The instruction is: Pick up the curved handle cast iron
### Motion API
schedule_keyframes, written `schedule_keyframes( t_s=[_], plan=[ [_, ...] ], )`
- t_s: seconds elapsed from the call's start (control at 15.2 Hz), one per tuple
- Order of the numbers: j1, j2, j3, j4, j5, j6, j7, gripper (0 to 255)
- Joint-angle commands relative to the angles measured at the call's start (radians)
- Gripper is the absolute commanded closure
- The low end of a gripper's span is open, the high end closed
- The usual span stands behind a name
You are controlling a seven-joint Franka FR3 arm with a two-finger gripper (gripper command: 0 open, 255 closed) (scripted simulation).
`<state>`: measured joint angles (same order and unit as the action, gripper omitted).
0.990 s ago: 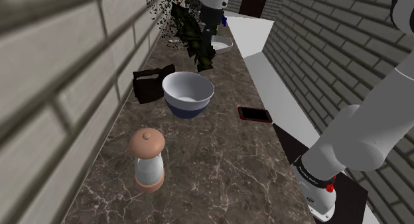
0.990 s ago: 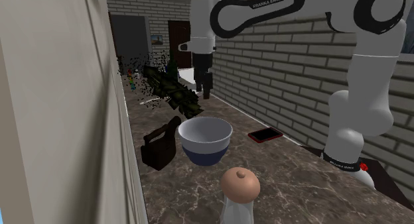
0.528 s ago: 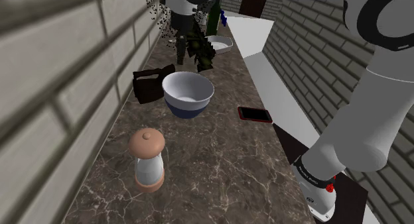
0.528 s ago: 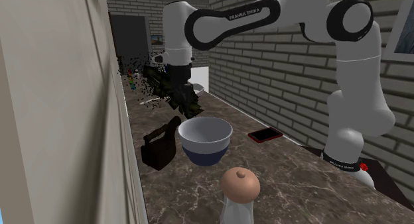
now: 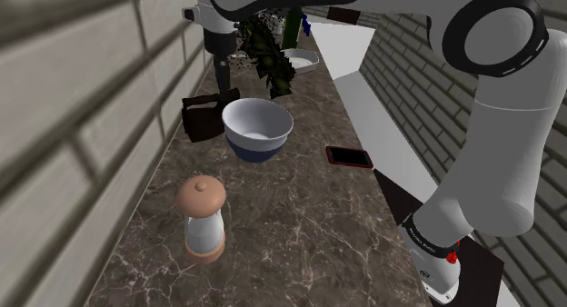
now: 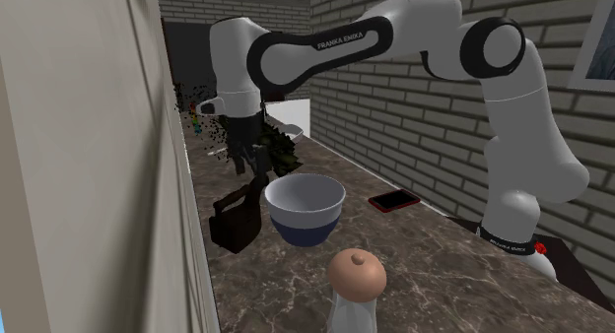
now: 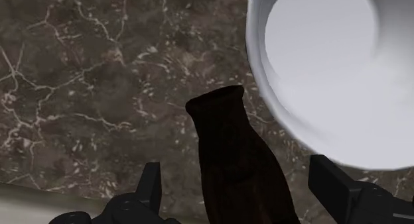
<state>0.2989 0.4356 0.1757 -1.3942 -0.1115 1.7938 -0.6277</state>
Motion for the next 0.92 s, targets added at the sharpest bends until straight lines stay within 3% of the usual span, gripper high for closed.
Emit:
schedule_keyframes(
  t_s=[0.0,0.33,0.4,0.86],
  plan=[
    [0.001,0.008,0.000,-0.017,-0.002,0.025,0.001,0],
    [0.000,0.014,-0.001,-0.056,-0.004,0.070,0.003,0],
    [0.002,0.012,0.000,-0.059,-0.004,0.071,0.007,255],
    [0.002,0.012,0.000,-0.043,-0.004,0.054,0.006,255]
  ],
)
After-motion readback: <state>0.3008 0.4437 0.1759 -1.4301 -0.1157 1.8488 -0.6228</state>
